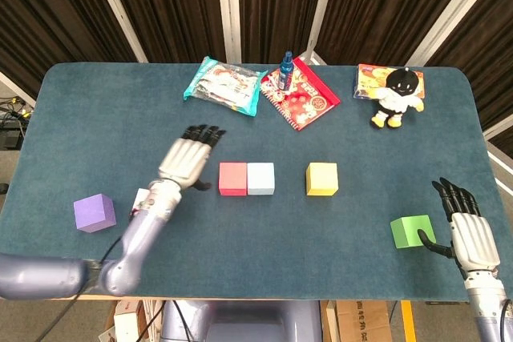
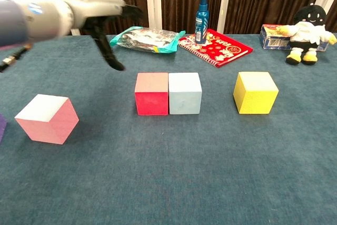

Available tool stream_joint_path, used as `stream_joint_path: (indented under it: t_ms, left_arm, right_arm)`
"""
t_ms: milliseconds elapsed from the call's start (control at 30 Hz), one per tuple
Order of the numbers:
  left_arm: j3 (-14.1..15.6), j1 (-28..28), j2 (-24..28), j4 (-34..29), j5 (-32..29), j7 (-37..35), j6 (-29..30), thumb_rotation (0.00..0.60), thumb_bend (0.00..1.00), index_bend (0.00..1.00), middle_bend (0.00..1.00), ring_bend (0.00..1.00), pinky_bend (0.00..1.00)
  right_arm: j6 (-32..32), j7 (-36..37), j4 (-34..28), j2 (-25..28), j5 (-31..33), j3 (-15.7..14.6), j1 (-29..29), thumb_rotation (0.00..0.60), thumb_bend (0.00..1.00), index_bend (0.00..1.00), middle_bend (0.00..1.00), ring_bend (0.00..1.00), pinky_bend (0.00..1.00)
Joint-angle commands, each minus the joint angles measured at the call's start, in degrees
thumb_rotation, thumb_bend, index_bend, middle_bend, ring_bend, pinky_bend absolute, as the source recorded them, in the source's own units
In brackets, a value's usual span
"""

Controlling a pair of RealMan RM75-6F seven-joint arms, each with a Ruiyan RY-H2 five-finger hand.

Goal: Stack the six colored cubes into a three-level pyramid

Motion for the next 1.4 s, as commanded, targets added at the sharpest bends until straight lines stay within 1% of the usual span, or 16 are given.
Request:
stream_joint_path:
  t_ms: [33,133,300,433,500,567,600,633,767,967,1100,1233,1400]
  left_arm:
    - [4.38,6.2,5.72,-3.97,7.11,-3.44,5.09,0.6,0.12,0.0,0.04,0.0,0.05]
    - [7.44,11.07,9.69,-6.25,12.14,-7.24,7.86,0.6,0.12,0.0,0.03,0.0,0.05]
    - [12.74,18.56,15.06,-10.09,19.72,-10.99,13.22,0.6,0.12,0.0,0.04,0.0,0.05]
    - [15.16,23.1,17.6,-12.03,24.69,-13.19,17.2,0.6,0.12,0.0,0.04,0.0,0.05]
    - [15.9,24.91,18.87,-12.67,27.03,-14.08,18.86,0.6,0.12,0.0,0.04,0.0,0.05]
    - [15.84,26.74,19.75,-13.04,29.14,-15.67,20.45,0.6,0.12,0.0,0.04,0.0,0.05]
    - [15.82,28.04,20.52,-13.22,30.35,-16.74,21.8,0.6,0.12,0.0,0.03,0.0,0.05]
    - [15.75,28.55,20.73,-13.01,30.9,-17.21,21.94,0.6,0.12,0.0,0.03,0.0,0.05]
    - [14.6,29.64,21.29,-12.51,30.76,-18.66,20.82,0.6,0.12,0.0,0.03,0.0,0.05]
    - [12.81,30.87,21.84,-12.4,31.11,-19.0,19.95,0.6,0.12,0.0,0.03,0.0,0.05]
    - [12.07,31.41,21.96,-12.37,31.25,-18.82,19.35,0.6,0.12,0.0,0.03,0.0,0.05]
    - [11.35,31.94,21.81,-12.33,31.29,-18.71,18.62,0.6,0.12,0.0,0.03,0.0,0.05]
    - [10.5,32.44,21.66,-12.23,31.17,-18.55,17.82,0.6,0.12,0.0,0.03,0.0,0.05]
  right_arm:
    - [0.21,-0.49,-0.08,-0.1,-0.1,-0.01,-0.05,0.6,0.33,0.0,0.0,0.0,0.0]
    - [0.35,-0.95,-0.46,-0.16,0.01,0.15,-0.01,0.6,0.33,0.0,0.0,0.0,0.0]
    - [-0.03,-2.58,-1.47,0.22,-0.67,0.79,1.06,0.6,0.33,0.0,0.0,0.0,0.0]
    - [-2.72,-4.17,-3.72,0.81,-1.74,1.38,3.57,0.6,0.33,0.0,0.0,0.0,0.0]
    - [-5.49,-5.2,-5.1,1.22,-2.19,1.8,5.73,0.6,0.33,0.0,0.0,0.0,0.0]
    - [-9.02,-7.22,-6.35,1.64,-1.53,2.47,8.3,0.6,0.33,0.0,0.0,0.0,0.0]
    - [-14.16,-9.25,-7.58,1.72,-1.06,3.3,11.99,0.6,0.33,0.0,0.0,0.0,0.0]
    - [-16.51,-10.35,-8.14,1.89,0.55,3.99,13.58,0.6,0.33,0.0,0.0,0.0,0.0]
    - [-22.32,-14.08,-9.19,0.97,6.5,6.14,18.36,0.6,0.33,0.0,0.0,0.0,0.0]
    - [-26.5,-18.17,-7.41,-1.86,14.55,8.12,23.56,0.6,0.33,0.0,0.0,0.0,0.0]
    - [-28.25,-19.17,-6.26,-2.73,18.09,8.57,25.7,0.6,0.33,0.0,0.02,0.02,0.0]
    - [-30.69,-19.33,-4.94,-3.29,21.76,8.41,27.65,0.6,0.33,0.0,0.04,0.03,0.0]
    - [-32.63,-20.21,-2.97,-4.7,24.83,7.46,29.67,0.6,0.33,0.0,0.04,0.04,0.0]
